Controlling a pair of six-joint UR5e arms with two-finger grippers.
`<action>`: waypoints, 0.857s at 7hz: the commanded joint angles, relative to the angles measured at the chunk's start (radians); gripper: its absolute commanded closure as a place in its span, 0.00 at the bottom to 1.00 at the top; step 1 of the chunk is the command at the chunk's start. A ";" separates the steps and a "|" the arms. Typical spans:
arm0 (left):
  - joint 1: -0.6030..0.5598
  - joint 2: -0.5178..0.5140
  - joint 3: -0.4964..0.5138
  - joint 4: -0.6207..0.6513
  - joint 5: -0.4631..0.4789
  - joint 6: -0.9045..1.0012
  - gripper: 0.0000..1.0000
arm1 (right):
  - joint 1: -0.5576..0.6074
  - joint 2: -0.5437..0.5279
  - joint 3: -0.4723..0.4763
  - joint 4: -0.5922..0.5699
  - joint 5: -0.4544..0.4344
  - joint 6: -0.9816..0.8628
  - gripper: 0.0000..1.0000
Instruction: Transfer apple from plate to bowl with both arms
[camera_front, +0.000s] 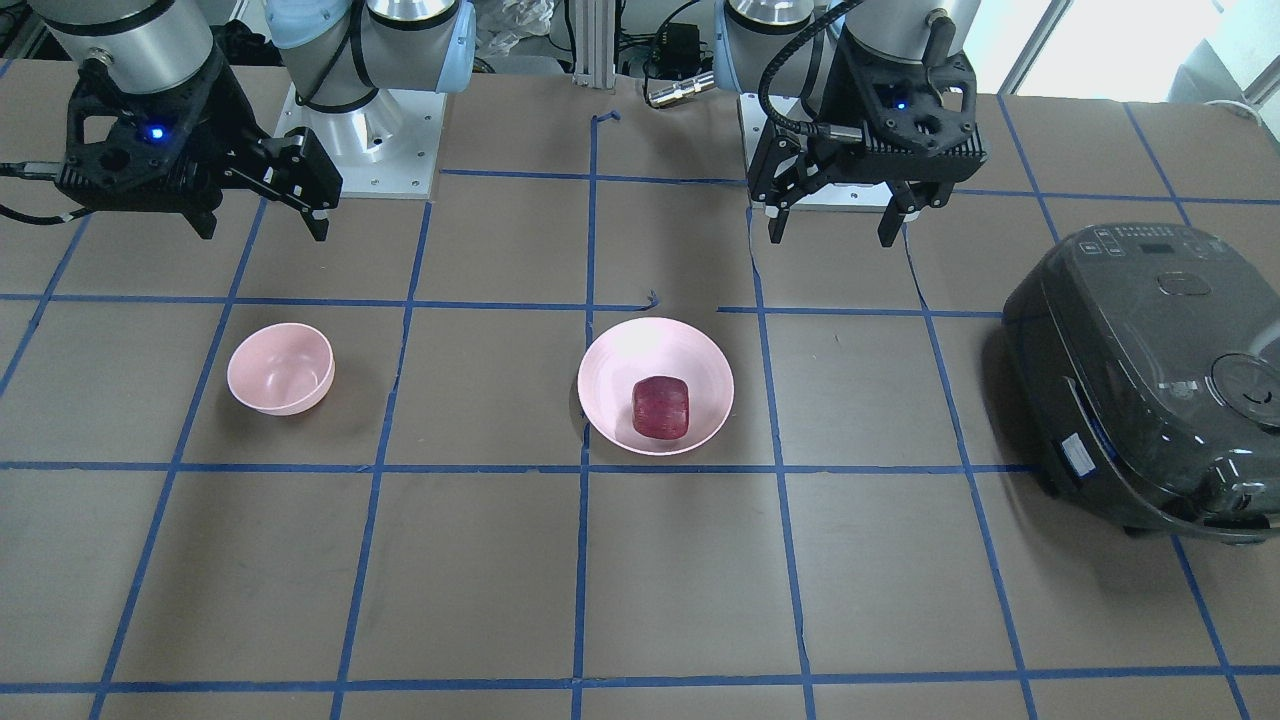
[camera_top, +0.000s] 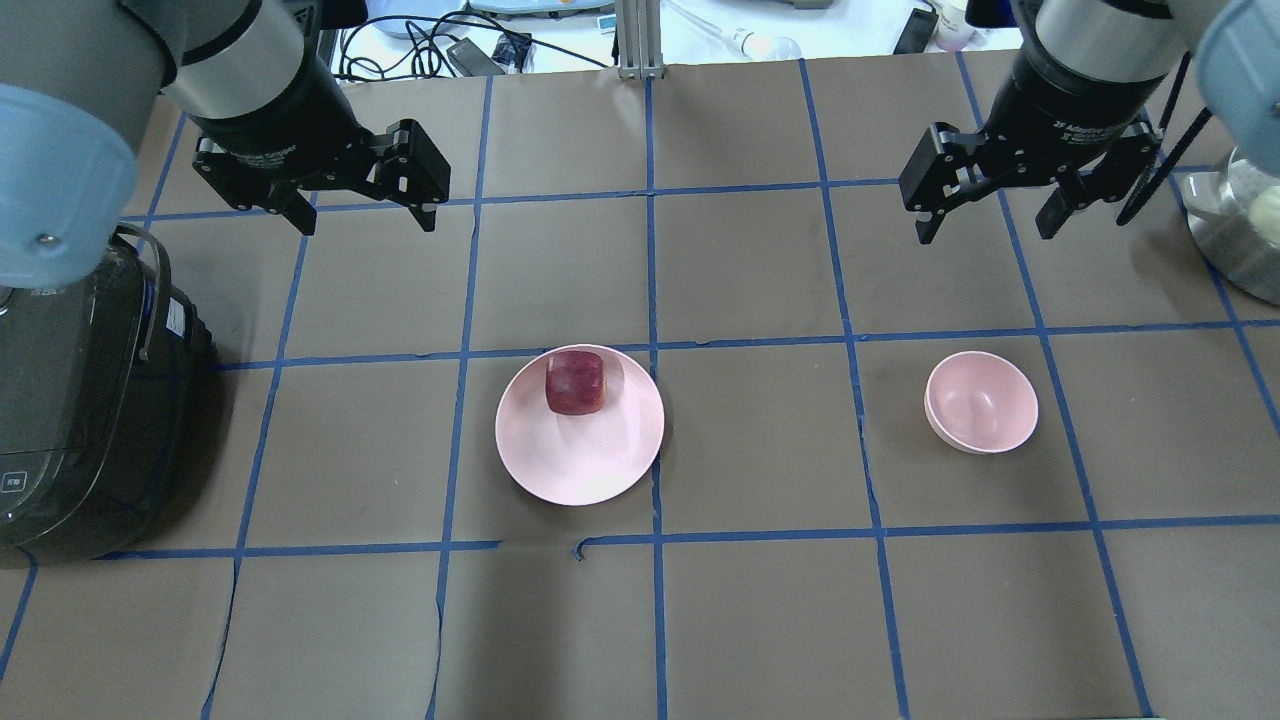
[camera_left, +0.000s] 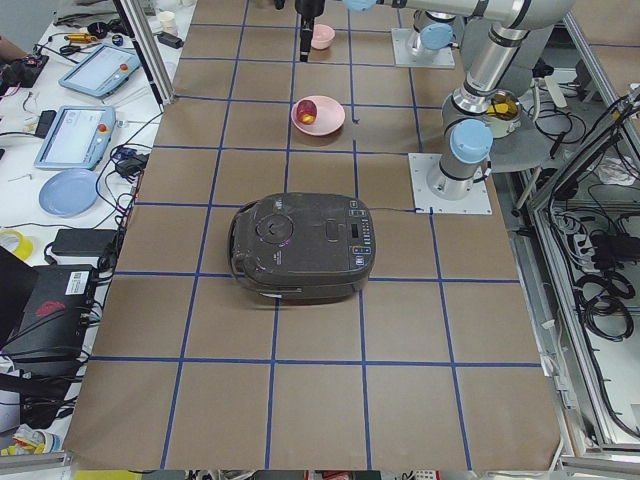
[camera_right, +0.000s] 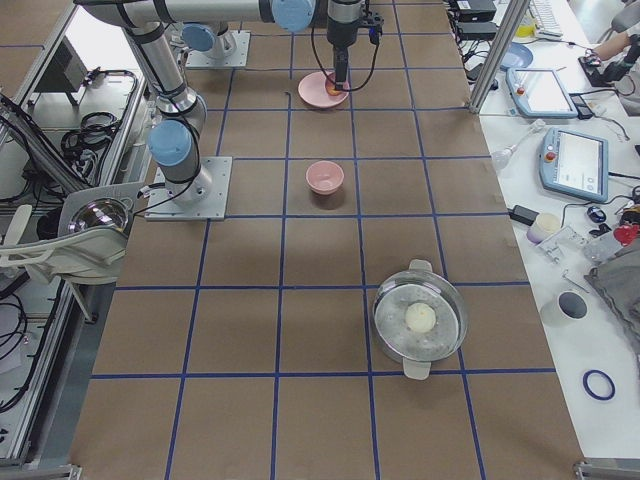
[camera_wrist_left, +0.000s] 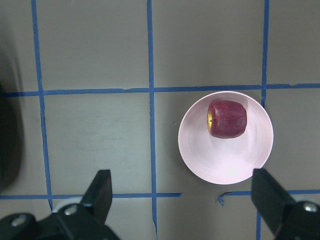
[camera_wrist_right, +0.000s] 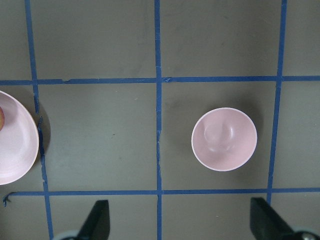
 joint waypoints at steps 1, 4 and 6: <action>-0.005 -0.029 0.017 -0.032 0.003 -0.013 0.00 | 0.000 0.000 0.000 -0.008 0.000 0.000 0.00; -0.010 -0.043 0.028 -0.041 -0.004 -0.017 0.00 | 0.000 0.000 0.000 -0.011 0.002 0.000 0.00; -0.040 -0.070 0.026 -0.032 -0.023 -0.081 0.00 | -0.008 0.023 0.009 -0.013 0.000 -0.002 0.00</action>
